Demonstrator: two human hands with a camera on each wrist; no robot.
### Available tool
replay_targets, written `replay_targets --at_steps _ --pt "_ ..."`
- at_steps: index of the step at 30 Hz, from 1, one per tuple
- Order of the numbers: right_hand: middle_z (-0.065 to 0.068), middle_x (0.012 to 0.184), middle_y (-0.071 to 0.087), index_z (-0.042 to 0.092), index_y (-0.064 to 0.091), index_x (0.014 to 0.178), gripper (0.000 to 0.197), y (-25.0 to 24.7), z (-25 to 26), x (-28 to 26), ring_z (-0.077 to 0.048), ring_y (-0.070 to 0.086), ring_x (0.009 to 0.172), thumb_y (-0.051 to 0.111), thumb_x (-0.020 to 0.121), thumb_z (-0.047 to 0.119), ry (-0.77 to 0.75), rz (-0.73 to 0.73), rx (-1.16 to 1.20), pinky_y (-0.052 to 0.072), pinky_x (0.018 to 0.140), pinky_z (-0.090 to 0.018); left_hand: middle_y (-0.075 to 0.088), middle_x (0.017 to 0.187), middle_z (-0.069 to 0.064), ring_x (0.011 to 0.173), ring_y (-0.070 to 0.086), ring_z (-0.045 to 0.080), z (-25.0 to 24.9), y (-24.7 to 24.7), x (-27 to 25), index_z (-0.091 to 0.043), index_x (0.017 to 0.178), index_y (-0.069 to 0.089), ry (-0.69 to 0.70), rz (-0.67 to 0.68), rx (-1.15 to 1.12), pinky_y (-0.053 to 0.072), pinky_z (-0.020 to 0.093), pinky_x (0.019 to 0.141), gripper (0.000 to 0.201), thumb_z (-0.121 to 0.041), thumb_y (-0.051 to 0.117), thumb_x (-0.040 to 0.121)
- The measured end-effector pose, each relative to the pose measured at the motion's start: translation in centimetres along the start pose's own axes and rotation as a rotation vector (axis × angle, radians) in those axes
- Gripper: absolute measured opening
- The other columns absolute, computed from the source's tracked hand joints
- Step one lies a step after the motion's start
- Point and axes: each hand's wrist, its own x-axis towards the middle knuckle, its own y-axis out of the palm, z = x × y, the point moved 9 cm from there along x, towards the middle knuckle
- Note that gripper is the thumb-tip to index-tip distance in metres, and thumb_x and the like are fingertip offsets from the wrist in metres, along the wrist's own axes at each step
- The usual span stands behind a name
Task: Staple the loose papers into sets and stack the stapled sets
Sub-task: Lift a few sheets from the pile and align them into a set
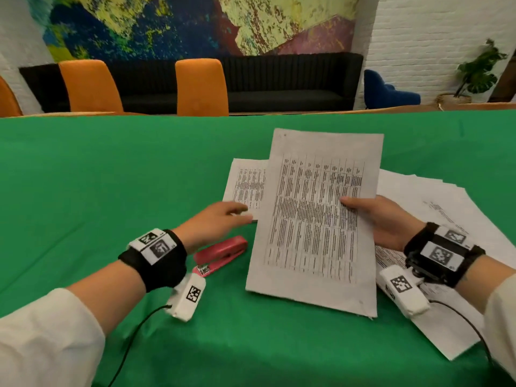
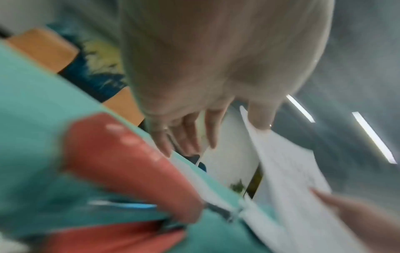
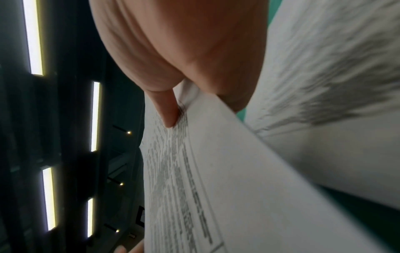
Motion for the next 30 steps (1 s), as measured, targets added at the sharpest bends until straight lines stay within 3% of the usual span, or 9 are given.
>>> replay_targets --at_steps 2,4,8,11,16,20,24,26,30 --pt "-0.013 0.133 0.070 0.017 0.056 0.141 0.039 0.6 2.3 0.9 -0.034 0.070 0.117 0.051 0.104 0.010 -0.057 -0.008 0.014 0.061 0.091 -0.053 0.071 0.131 0.004 0.120 0.067 0.024 -1.3 -0.2 0.1 -0.018 0.134 0.067 -0.007 -0.016 -0.474 0.052 0.043 0.107 0.038 -0.039 0.056 0.105" --pt "-0.012 0.132 0.071 0.016 0.057 0.141 0.037 1.4 4.6 2.2 -0.033 0.070 0.118 0.050 0.106 0.008 -0.102 -0.021 0.022 0.061 0.091 -0.053 0.074 0.126 0.006 0.112 0.071 0.023 -2.9 0.5 0.3 -0.016 0.133 0.067 0.027 0.018 -0.653 0.057 0.042 0.098 0.031 -0.027 0.054 0.107" --pt "-0.010 0.124 0.075 0.012 0.061 0.137 0.034 2.5 8.4 5.2 -0.031 0.073 0.113 0.056 0.103 0.006 -0.165 -0.116 -0.009 0.062 0.088 -0.051 0.074 0.120 -0.002 0.109 0.072 0.020 -3.6 -0.2 1.7 -0.019 0.128 0.061 0.036 -0.198 -0.545 0.059 0.037 0.092 0.040 0.006 0.055 0.098" --pt "-0.007 0.113 0.079 0.012 0.065 0.128 0.028 2.7 9.2 6.9 -0.027 0.077 0.100 0.066 0.099 0.012 -0.152 -0.233 -0.117 0.063 0.087 -0.050 0.071 0.111 -0.006 0.107 0.068 0.019 -3.4 -1.5 3.4 -0.018 0.123 0.059 -0.007 -0.258 -0.531 0.056 0.031 0.083 0.041 0.012 0.049 0.096" --pt "-0.014 0.113 0.076 0.004 0.063 0.119 0.028 3.4 5.0 8.6 -0.032 0.077 0.094 0.073 0.094 0.012 0.097 -0.205 -0.456 0.065 0.074 -0.045 0.068 0.123 0.012 0.112 0.065 0.034 -0.7 -4.6 7.7 -0.008 0.126 0.060 -0.102 -0.339 -0.423 0.054 0.041 0.094 0.043 0.015 0.042 0.095" --pt "-0.016 0.106 0.077 -0.003 0.065 0.119 0.032 3.5 2.0 9.8 -0.025 0.074 0.074 0.077 0.089 0.001 0.134 -0.195 -0.567 0.063 0.058 -0.038 0.064 0.128 0.023 0.107 0.062 0.036 2.5 -5.3 10.9 0.000 0.125 0.060 -0.228 -0.300 -0.310 0.053 0.044 0.092 0.034 0.010 0.040 0.099" --pt "-0.013 0.096 0.073 -0.002 0.065 0.111 0.028 3.2 0.5 10.7 -0.025 0.071 0.074 0.080 0.086 0.000 0.141 -0.234 -0.656 0.063 0.058 -0.037 0.066 0.128 0.026 0.102 0.062 0.033 4.3 -4.9 12.6 0.008 0.127 0.061 -0.297 -0.212 -0.134 0.055 0.046 0.098 0.032 0.009 0.056 0.095" --pt "-0.013 0.091 0.070 -0.004 0.065 0.106 0.027 2.9 -0.1 11.0 -0.025 0.069 0.073 0.082 0.085 0.001 0.148 -0.251 -0.700 0.063 0.062 -0.039 0.063 0.134 0.030 0.113 0.065 0.040 4.5 -4.7 12.8 0.003 0.116 0.062 -0.312 -0.157 -0.071 0.055 0.049 0.102 0.022 0.009 0.059 0.095" --pt "-0.017 0.086 0.072 -0.006 0.064 0.103 0.024 2.5 -1.3 11.6 -0.026 0.072 0.065 0.081 0.085 -0.001 0.180 -0.255 -0.673 0.065 0.063 -0.041 0.069 0.114 0.020 0.088 0.069 0.030 4.1 -4.5 11.7 -0.001 0.103 0.058 -0.379 -0.115 -0.187 0.062 0.045 0.071 0.006 0.000 0.052 0.104"
